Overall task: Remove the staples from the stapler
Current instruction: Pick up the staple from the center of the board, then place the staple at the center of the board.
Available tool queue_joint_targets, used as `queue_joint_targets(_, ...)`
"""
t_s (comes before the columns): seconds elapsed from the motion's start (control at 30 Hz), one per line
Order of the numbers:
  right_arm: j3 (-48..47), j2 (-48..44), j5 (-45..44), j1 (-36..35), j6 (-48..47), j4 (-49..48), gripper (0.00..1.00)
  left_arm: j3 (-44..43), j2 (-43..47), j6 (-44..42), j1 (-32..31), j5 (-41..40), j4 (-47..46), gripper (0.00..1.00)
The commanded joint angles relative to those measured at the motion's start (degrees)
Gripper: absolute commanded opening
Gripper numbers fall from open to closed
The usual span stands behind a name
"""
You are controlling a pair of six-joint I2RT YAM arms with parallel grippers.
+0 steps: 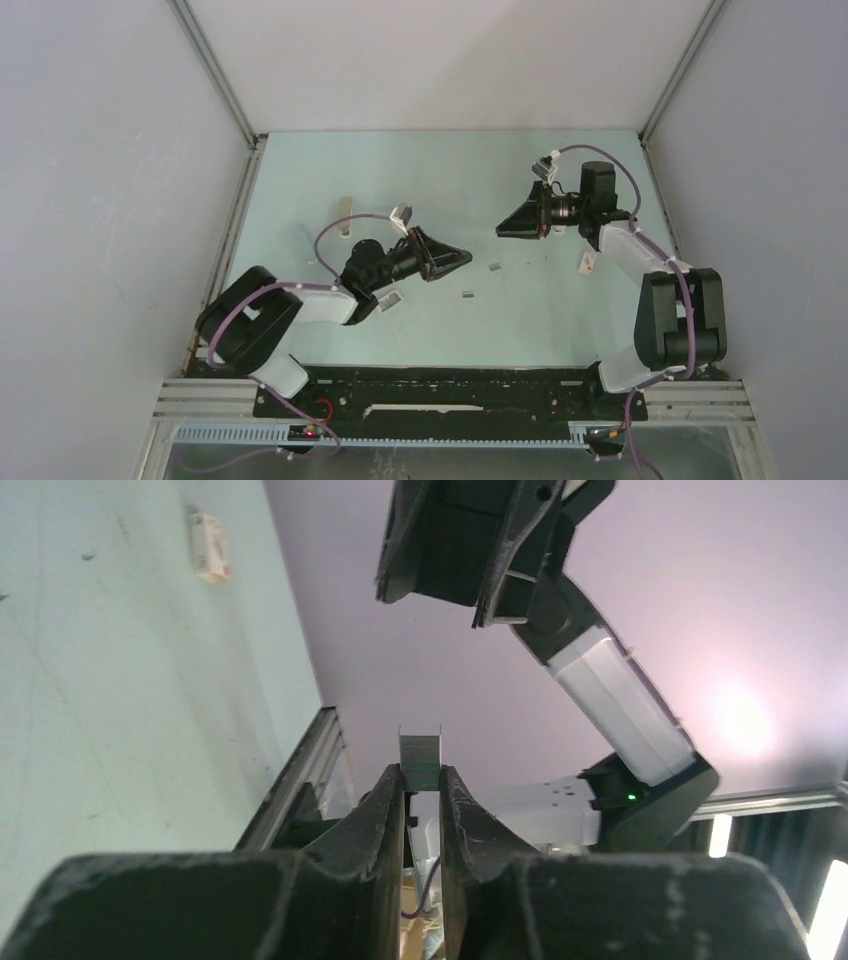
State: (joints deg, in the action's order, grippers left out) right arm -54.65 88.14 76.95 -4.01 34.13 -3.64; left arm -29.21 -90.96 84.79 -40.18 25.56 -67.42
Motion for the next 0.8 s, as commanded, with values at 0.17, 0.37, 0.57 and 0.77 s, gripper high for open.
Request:
queue_joint_targets(0.17,-2.21,-7.82,-5.77,1.11,-23.59,19.13,0.53,-3.87,21.28,-21.98,0.33,-6.93,53.10,0.15)
queue_joint_targets(0.37,-1.74,-9.91,-8.26,1.15,-28.99,23.02,0.52,-10.16,29.25,-35.23,0.46,-15.22,82.44,0.15)
queue_joint_targets(0.57,-0.99,-10.86,-9.33,1.14,-30.30,23.33,0.52,-11.72,32.96,-39.48,0.46,-19.49,97.79,0.15)
queue_joint_targets(0.77,-0.94,-10.97,-10.13,1.12,-31.27,24.02,0.53,-6.65,39.26,-35.16,0.37,-25.03,101.70,0.15)
